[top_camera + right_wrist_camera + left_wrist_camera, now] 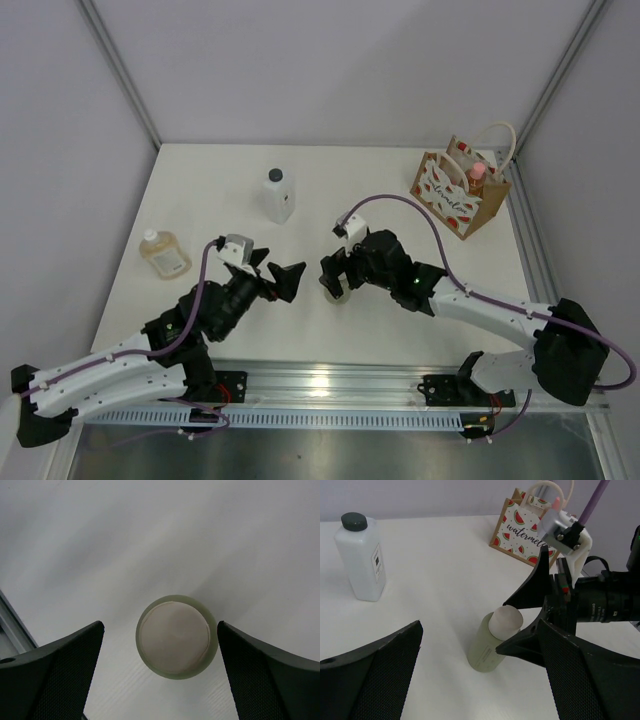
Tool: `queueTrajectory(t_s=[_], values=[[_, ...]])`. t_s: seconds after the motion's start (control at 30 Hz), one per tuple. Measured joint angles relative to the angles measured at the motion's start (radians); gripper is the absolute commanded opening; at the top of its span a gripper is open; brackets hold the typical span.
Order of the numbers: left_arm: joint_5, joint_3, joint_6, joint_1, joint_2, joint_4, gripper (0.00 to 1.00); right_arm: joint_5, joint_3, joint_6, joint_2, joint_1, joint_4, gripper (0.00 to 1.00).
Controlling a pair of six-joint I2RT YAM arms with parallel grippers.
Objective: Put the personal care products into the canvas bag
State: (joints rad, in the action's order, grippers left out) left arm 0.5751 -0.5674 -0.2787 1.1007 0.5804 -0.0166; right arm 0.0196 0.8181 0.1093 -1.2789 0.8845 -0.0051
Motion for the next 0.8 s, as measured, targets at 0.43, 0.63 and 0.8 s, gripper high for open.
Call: queueTrajectory(t_s=[0.43, 0.63, 0.8], values=[[0.002, 0.0, 0.009, 0.0, 0.017, 0.005, 0.99, -0.109, -0.042, -0.024, -0.121, 0.066, 0.129, 0.98], [0.002, 0.0, 0.01, 0.0, 0.016, 0.008, 0.99, -0.182, -0.132, -0.024, -0.128, 0.077, 0.206, 0.92], [0.002, 0.0, 0.01, 0.0, 0.017, 0.008, 0.99, -0.195, -0.169, -0.024, -0.143, 0.076, 0.275, 0.87]])
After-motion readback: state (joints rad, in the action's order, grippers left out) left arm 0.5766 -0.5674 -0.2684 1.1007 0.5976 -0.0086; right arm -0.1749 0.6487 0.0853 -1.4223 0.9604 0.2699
